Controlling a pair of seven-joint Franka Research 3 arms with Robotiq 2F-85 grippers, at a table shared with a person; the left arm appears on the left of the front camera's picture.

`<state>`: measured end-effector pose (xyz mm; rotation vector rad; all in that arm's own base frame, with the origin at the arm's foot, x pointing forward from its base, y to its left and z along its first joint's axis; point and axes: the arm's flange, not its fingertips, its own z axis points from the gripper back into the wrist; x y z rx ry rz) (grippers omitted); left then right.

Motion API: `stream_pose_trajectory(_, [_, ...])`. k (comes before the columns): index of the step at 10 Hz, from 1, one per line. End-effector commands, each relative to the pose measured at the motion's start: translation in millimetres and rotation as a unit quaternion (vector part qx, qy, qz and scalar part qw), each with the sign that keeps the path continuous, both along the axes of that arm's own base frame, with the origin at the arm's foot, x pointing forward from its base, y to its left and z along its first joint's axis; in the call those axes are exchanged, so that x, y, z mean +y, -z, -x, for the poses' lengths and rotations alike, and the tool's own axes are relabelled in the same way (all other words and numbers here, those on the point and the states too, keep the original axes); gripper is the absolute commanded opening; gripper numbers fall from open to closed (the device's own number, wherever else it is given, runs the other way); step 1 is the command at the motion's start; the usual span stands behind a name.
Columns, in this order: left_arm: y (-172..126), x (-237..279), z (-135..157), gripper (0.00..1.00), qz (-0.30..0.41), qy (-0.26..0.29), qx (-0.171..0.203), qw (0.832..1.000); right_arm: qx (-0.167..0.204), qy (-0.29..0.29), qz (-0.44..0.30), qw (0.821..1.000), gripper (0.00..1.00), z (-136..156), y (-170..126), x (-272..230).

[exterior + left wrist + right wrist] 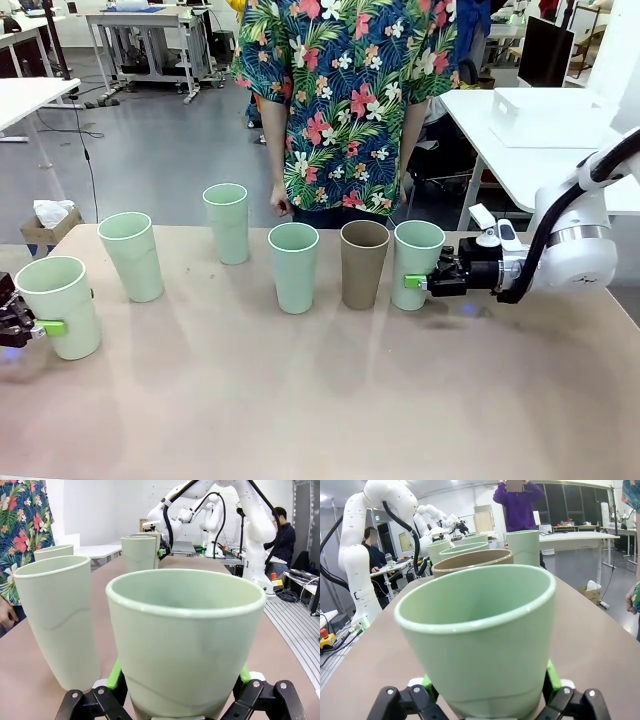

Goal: Stack the cups and store them in the basket.
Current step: Pick up two Reusable plastic cups , one in each hand.

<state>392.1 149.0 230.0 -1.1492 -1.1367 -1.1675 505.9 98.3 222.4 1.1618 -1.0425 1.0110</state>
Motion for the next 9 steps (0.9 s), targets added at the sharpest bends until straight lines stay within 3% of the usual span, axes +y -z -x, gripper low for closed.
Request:
stream_pose_trajectory(1, [-1.8,-2.6,5.5,1.00,0.005,-0.010,-0.022,1.000,0.009,0.013,0.000,1.000,1.00,-6.1,-0.9,9.7])
stream_pose_trajectory(2, [-1.2,-2.9,5.7,1.00,0.005,-0.008,-0.021,1.000,0.004,0.008,-0.001,1.000,0.94,-6.5,-0.3,10.2])
stream_pose_trajectory(3, [-0.5,-2.6,5.7,0.81,0.004,-0.008,-0.017,1.000,0.009,0.009,-0.003,1.000,0.80,-6.4,0.0,10.5])
stream_pose_trajectory(4, [-0.5,-2.5,5.9,0.81,0.004,-0.009,-0.015,1.000,0.010,0.009,-0.004,1.000,0.80,-6.8,0.1,10.8])
stream_pose_trajectory(5, [-0.9,-2.1,6.3,0.63,0.003,-0.009,-0.014,1.000,0.010,0.009,-0.005,1.000,0.60,-7.0,0.2,11.3])
stream_pose_trajectory(6, [-0.8,-1.7,6.3,0.79,0.002,-0.010,-0.014,1.000,0.009,0.010,-0.005,1.000,0.75,-7.3,0.8,11.3])
stream_pose_trajectory(7, [-1.4,-1.8,6.7,0.44,0.003,-0.012,-0.017,1.000,0.007,0.010,-0.006,1.000,0.40,-7.2,1.0,11.3])
stream_pose_trajectory(8, [-2.2,-1.8,7.4,0.60,0.010,-0.011,-0.019,1.000,-0.004,0.009,-0.010,1.000,0.55,-6.7,0.6,11.3])
stream_pose_trajectory(9, [-5.1,-1.5,7.5,0.31,0.023,-0.009,-0.006,1.000,0.000,-0.003,0.000,1.000,0.55,-0.6,0.8,3.3])
